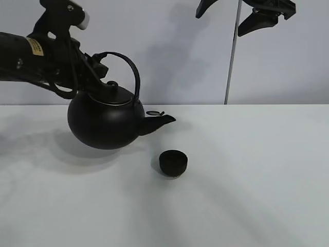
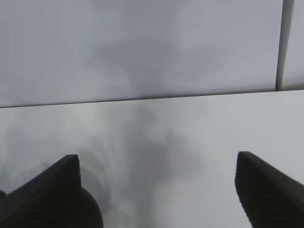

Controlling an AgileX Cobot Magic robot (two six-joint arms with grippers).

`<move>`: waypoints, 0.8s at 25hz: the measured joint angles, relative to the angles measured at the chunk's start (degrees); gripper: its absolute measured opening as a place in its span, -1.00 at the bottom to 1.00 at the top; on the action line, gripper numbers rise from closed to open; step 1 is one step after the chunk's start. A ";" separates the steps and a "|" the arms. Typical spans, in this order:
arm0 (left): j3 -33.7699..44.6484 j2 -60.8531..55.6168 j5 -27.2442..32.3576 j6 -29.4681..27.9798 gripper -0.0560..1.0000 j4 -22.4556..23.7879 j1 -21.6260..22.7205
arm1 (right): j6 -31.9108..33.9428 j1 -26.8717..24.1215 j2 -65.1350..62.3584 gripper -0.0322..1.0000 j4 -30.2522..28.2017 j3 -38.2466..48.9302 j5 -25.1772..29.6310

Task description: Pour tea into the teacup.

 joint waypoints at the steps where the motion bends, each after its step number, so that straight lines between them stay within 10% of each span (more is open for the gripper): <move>1: 0.75 -0.53 -0.30 -0.29 -0.72 -1.10 0.00 | 0.00 0.00 0.00 0.25 0.00 0.00 0.00; 20: 19.38 -2.21 -24.98 -4.48 -0.72 -17.73 0.00 | 0.00 0.00 0.00 0.25 0.00 0.00 0.00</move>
